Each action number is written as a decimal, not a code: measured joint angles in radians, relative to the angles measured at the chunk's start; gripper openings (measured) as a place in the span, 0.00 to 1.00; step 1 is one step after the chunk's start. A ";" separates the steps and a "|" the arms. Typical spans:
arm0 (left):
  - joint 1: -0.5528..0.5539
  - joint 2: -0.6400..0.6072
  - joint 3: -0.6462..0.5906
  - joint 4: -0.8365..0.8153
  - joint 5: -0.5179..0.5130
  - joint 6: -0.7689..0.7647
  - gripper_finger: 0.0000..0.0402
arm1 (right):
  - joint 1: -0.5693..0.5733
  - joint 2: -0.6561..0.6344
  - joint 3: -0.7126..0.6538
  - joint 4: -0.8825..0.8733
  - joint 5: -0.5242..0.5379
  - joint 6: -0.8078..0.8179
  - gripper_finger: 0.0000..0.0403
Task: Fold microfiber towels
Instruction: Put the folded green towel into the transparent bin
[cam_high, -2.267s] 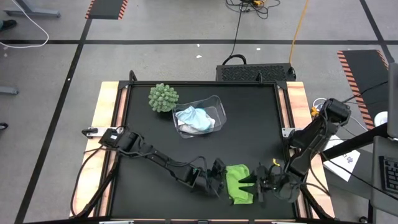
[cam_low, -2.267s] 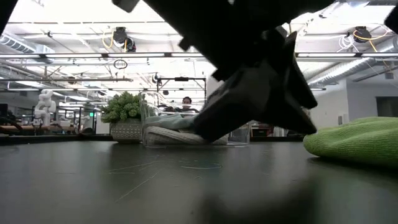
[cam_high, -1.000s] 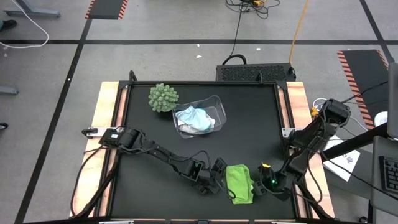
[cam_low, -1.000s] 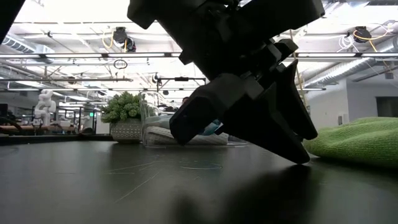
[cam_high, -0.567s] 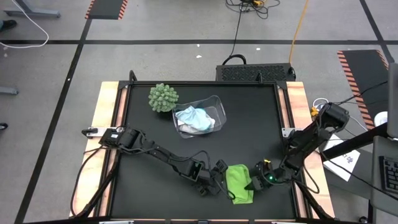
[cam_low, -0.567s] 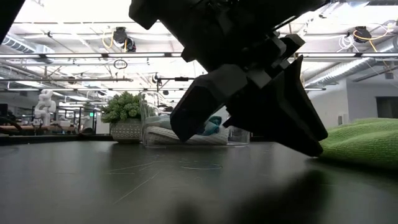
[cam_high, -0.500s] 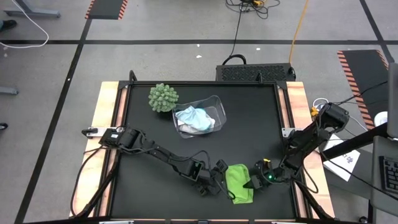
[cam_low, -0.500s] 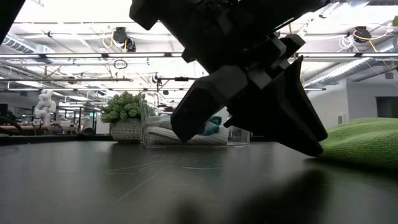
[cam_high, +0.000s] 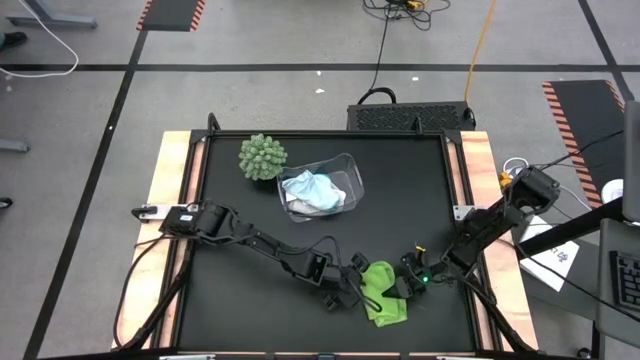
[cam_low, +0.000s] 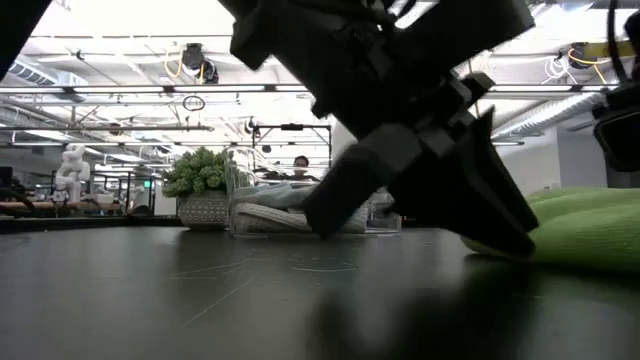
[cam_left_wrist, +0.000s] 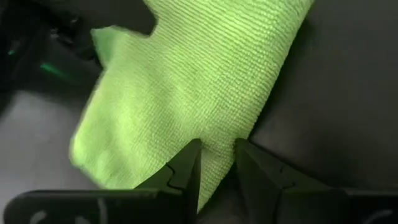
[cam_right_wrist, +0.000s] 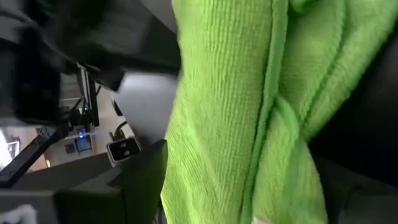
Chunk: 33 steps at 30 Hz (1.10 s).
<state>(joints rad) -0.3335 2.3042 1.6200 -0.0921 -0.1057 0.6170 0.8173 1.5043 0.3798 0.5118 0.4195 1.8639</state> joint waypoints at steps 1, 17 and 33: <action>0.002 0.008 0.000 0.009 0.005 -0.002 0.25 | -0.010 0.000 0.000 0.002 -0.009 -0.016 0.69; 0.016 0.027 0.002 0.029 0.009 -0.036 0.25 | -0.085 0.015 0.000 0.088 -0.137 -0.251 0.14; -0.014 -0.133 -0.003 -0.088 -0.061 -0.062 0.25 | -0.083 0.017 -0.002 0.178 -0.047 -0.531 0.03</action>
<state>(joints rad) -0.3478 2.1715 1.6173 -0.1801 -0.1665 0.5546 0.7341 1.5211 0.3782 0.6895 0.3721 1.3327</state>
